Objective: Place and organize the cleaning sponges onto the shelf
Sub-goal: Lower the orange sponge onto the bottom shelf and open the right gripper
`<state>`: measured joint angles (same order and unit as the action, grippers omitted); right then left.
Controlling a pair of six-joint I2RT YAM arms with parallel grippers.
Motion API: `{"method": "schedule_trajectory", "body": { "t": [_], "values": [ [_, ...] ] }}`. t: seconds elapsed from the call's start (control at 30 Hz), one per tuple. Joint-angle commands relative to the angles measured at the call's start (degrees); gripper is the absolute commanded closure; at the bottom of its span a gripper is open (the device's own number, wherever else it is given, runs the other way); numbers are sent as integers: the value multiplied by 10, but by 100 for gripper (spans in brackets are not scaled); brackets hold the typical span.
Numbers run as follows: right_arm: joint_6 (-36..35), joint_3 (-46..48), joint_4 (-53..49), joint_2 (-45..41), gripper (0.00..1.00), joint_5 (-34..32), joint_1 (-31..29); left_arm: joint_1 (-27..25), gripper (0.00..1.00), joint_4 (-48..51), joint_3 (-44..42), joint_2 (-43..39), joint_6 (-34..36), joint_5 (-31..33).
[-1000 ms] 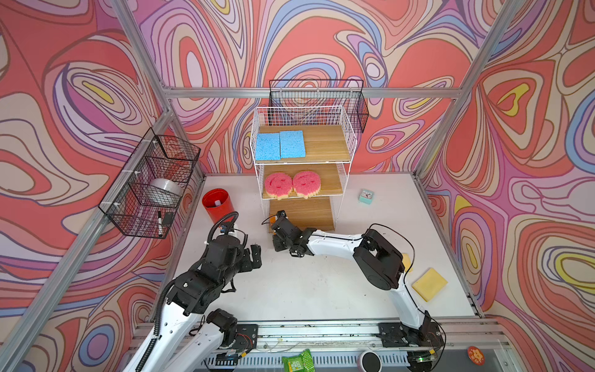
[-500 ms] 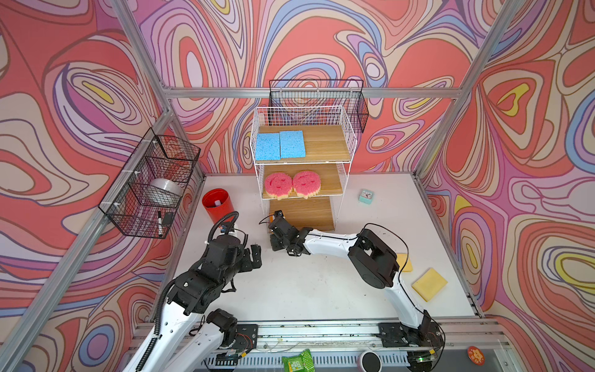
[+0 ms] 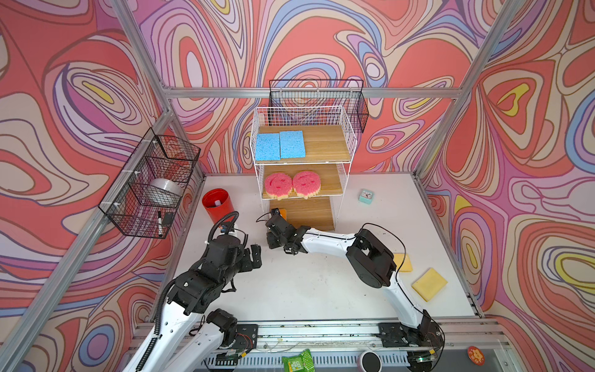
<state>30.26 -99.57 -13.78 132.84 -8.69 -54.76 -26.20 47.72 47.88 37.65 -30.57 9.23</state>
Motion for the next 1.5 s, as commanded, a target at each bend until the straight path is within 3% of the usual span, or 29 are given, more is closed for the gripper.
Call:
{"method": "schedule_trajectory", "body": {
  "t": [0.0,0.27,0.5,0.7,0.77,0.9,1.47],
  "values": [
    [-6,-8,-1,8,87,-1,1,3,2,-4,-6,1,7,10],
    [-6,51,24,-44,85,21,0,3,2,-5,-6,1,9,8],
    [-24,95,39,-84,63,42,-7,3,2,-5,-6,3,15,3],
    [-27,111,39,-103,60,34,-8,3,2,-7,-8,1,14,7],
    [-28,110,31,-100,68,30,-8,3,2,-6,-8,4,14,7],
    [-27,98,13,-84,99,26,-8,3,3,-6,-8,4,14,8],
    [-2,35,-14,-14,100,27,11,4,3,-10,-9,6,15,1]
  ]
}}
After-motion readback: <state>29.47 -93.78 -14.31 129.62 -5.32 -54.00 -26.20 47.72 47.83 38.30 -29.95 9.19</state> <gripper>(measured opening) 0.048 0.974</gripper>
